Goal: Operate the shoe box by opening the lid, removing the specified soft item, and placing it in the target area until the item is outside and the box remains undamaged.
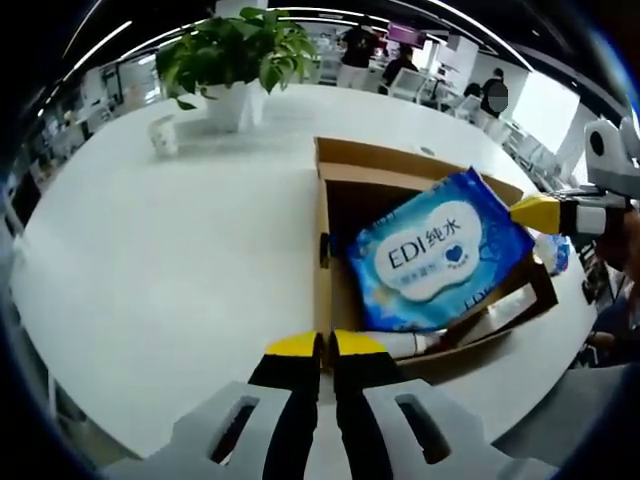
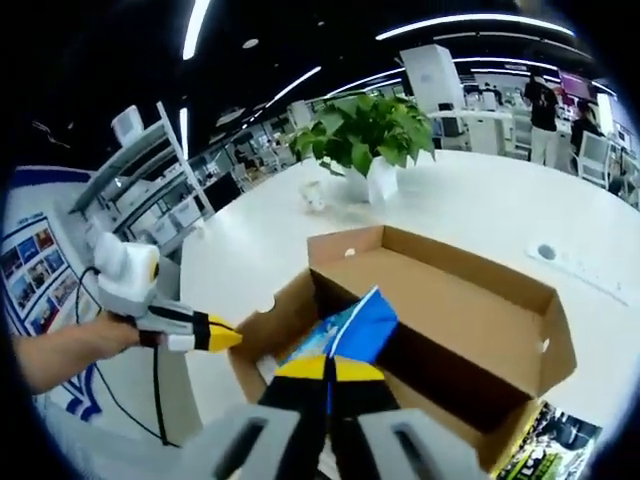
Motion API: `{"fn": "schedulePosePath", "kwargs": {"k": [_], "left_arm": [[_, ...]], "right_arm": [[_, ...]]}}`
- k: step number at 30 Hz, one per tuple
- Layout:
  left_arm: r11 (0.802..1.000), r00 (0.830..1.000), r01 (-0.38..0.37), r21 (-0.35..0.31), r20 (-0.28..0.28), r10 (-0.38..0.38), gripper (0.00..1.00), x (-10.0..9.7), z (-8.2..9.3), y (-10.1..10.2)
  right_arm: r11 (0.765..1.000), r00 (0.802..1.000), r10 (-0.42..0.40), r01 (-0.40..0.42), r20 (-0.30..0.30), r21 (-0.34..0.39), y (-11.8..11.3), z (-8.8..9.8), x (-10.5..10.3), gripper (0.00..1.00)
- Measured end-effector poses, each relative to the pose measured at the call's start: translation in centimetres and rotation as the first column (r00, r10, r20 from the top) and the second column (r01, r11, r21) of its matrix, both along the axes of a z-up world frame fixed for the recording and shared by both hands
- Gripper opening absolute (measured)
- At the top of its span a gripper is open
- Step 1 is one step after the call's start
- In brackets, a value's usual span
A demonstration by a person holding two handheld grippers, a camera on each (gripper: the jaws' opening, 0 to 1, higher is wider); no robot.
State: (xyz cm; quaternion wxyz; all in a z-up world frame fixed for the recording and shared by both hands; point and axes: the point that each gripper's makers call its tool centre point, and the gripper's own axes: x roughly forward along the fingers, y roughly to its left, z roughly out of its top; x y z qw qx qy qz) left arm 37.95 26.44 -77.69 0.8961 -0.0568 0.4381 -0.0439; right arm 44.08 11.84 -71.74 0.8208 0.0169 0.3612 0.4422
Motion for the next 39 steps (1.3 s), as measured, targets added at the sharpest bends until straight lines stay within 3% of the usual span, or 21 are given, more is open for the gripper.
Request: {"fn": "schedulePosePath", "kwargs": {"k": [16,39], "left_arm": [[1.000,1.000,-0.001,-0.004,0.000,0.001,0.01,0.0,-0.1,0.1],[1.000,1.000,0.000,-0.008,0.000,0.000,0.01,0.0,-0.2,0.2]], "right_arm": [[0.998,0.999,-0.013,0.011,0.031,0.064,0.2,2.6,0.1,0.00],[0.994,0.998,-0.038,0.034,0.041,0.103,-1.0,5.0,0.4,0.00]]}}
